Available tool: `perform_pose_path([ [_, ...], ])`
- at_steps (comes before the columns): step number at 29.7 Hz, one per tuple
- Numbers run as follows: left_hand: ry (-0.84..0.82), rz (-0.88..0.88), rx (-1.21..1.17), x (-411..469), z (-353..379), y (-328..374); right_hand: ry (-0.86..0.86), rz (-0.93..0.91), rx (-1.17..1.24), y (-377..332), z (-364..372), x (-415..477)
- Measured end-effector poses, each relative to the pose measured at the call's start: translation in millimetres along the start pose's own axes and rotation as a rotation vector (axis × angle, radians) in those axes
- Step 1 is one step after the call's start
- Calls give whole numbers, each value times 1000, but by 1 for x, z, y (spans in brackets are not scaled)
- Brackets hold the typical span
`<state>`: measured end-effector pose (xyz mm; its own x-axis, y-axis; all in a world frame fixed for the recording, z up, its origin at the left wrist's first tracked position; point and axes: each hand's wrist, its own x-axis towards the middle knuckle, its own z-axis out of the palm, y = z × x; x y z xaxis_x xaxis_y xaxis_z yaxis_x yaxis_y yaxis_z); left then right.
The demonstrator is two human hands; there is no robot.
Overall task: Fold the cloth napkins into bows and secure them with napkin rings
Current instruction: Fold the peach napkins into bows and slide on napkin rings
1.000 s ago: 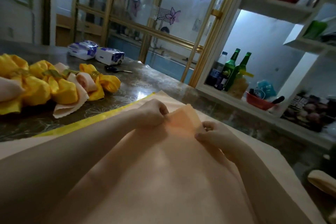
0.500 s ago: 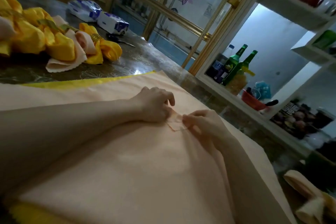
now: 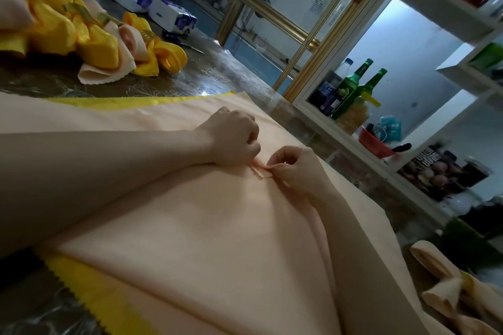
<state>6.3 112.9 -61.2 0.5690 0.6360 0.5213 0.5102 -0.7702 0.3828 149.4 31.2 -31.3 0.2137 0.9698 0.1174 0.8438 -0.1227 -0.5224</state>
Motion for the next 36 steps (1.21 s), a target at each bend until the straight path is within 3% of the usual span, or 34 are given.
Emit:
perform_pose_path([
  [4,-38,-26,43,1,6,-2,-180,152,-40,-12,-16,5],
  [9,-138,88,143,0,1,6,-63,63,-48,-6,-9,1],
  [13,-202,235,285,-1,0,10,-86,99,55,-5,-11,0],
  [20,-220,238,264,-4,-6,7,-134,76,-3,-8,-11,-1],
  [24,-231,213,302,-1,-9,9,-81,37,15,-6,-6,-2],
  [29,-207,180,371,2,-12,19,54,-119,-130,-4,6,1],
  [33,-231,94,211,0,-16,29,-21,-230,-296,-14,7,-1],
  [36,-317,-16,92,-2,-13,29,-109,-178,-396,-20,5,-2],
])
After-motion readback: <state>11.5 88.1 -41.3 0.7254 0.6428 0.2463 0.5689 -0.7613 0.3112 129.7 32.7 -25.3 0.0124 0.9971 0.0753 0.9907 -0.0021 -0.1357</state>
